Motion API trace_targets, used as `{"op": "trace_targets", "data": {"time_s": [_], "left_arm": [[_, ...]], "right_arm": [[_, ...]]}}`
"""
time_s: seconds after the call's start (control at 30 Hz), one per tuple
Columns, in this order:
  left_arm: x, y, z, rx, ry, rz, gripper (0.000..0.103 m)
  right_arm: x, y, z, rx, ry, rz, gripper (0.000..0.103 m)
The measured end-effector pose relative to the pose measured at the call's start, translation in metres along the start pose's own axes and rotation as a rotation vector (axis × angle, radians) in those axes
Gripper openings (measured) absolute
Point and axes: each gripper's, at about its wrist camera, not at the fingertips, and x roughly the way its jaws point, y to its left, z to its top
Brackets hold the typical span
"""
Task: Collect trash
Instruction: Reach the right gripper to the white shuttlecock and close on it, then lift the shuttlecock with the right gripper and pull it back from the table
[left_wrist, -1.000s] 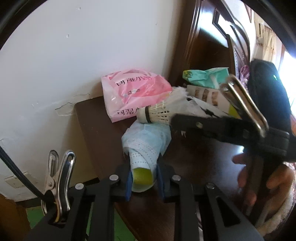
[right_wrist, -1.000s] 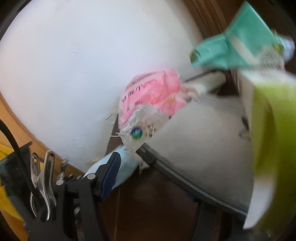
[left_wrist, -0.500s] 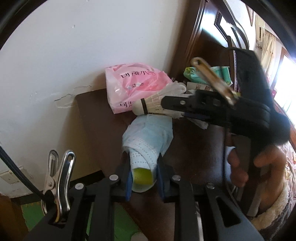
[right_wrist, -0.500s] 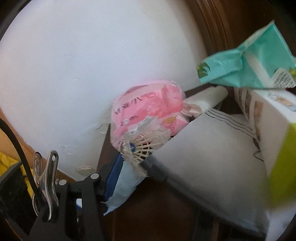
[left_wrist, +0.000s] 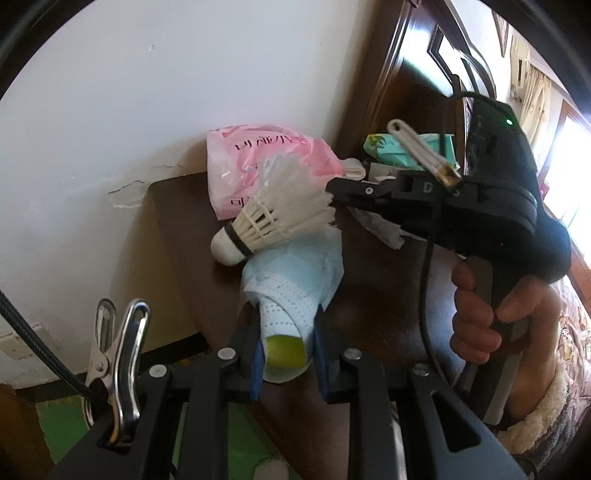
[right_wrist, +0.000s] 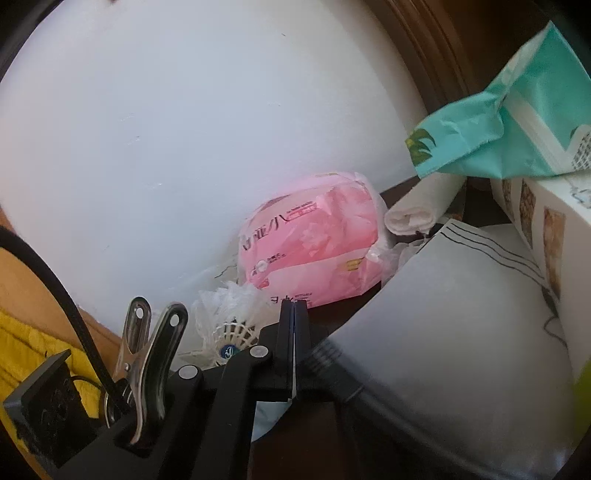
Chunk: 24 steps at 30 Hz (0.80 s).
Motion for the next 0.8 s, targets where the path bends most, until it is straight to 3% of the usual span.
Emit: {"op": "trace_targets", "data": {"time_s": [0.2, 0.23, 0.3, 0.33, 0.53, 0.57, 0.6, 0.67, 0.8], "left_arm": [[-0.003, 0.003, -0.002, -0.013, 0.001, -0.010, 0.023], [-0.003, 0.003, -0.002, -0.015, 0.000, -0.011, 0.023], [-0.002, 0.002, -0.001, -0.019, 0.003, -0.015, 0.023], [-0.001, 0.002, -0.001, -0.022, 0.006, -0.017, 0.023], [0.002, 0.000, -0.003, -0.010, 0.009, -0.022, 0.023], [0.001, 0.001, -0.004, -0.010, 0.010, -0.025, 0.023], [0.001, 0.001, -0.004, -0.009, 0.010, -0.028, 0.023], [0.000, 0.003, -0.005, -0.016, 0.009, -0.043, 0.023], [-0.007, 0.002, -0.008, -0.027, -0.002, -0.069, 0.023]], "right_arm": [[-0.017, 0.022, -0.001, -0.118, -0.060, 0.040, 0.003], [-0.019, 0.029, 0.000, -0.146, -0.063, 0.042, 0.009], [-0.021, 0.045, -0.001, -0.215, -0.065, -0.015, 0.043], [-0.020, 0.049, 0.000, -0.239, -0.067, -0.027, 0.045], [0.026, 0.056, -0.001, -0.303, 0.066, -0.070, 0.044], [0.035, 0.045, -0.003, -0.290, 0.106, -0.063, 0.034], [0.041, 0.044, -0.003, -0.274, 0.134, -0.034, 0.009], [0.041, 0.044, -0.002, -0.264, 0.120, 0.019, 0.003], [0.021, 0.049, -0.005, -0.299, 0.093, 0.044, 0.002]]}}
